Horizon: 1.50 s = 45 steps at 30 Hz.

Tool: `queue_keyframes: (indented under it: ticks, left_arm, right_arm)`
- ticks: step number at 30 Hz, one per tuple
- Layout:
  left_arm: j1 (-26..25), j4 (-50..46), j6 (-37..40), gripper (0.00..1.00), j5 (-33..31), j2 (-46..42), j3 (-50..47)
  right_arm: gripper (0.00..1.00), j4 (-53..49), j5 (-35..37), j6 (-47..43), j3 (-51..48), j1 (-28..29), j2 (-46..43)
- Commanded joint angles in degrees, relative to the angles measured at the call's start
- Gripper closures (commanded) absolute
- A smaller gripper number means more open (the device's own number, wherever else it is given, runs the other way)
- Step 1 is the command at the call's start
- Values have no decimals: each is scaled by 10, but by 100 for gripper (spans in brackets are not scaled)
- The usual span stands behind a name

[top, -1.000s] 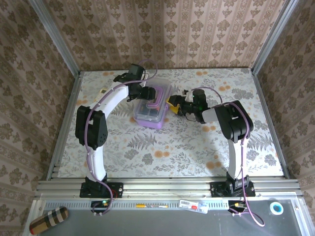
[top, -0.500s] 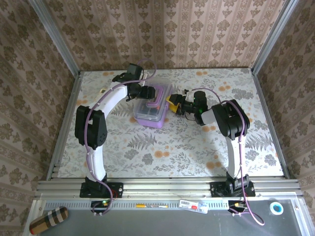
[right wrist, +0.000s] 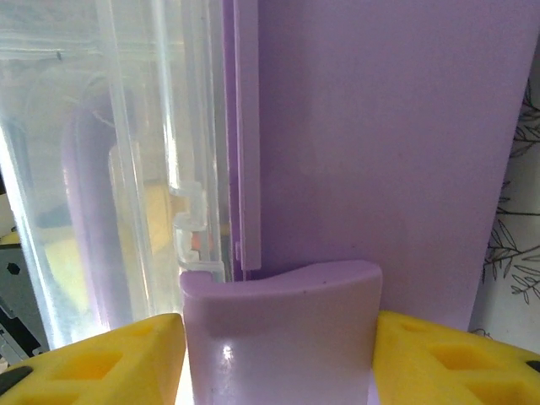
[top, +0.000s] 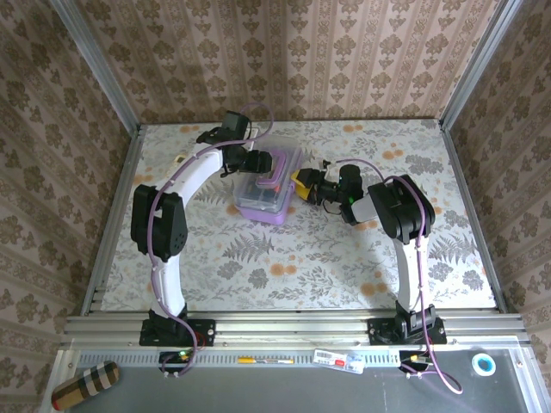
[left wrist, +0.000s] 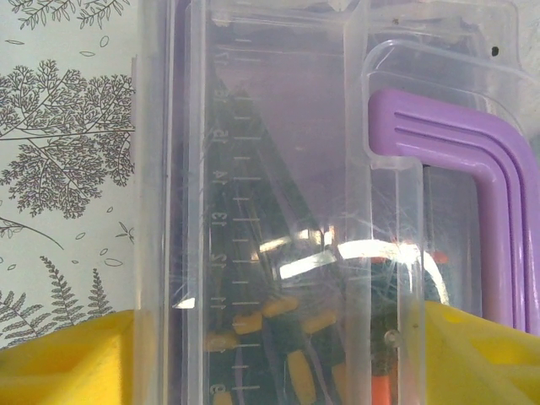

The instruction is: Pack the tool kit

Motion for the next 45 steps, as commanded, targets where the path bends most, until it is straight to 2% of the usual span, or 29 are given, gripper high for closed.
queue_keyframes:
  ticks: [1, 22, 30, 45]
  left_arm:
    - [-14, -82, -11, 43, 83, 82, -53]
    - [-14, -84, -11, 43, 75, 82, -52]
    - [-15, -85, -10, 43, 74, 84, -50]
    - [-16, -87, -10, 43, 71, 85, -50]
  right_arm:
    - [39, 27, -14, -1, -12, 9, -27]
    - [38, 43, -1, 12, -35, -9, -57]
    - [41, 48, -2, 15, -33, -12, -58]
    - [49, -57, 6, -35, -14, -12, -70]
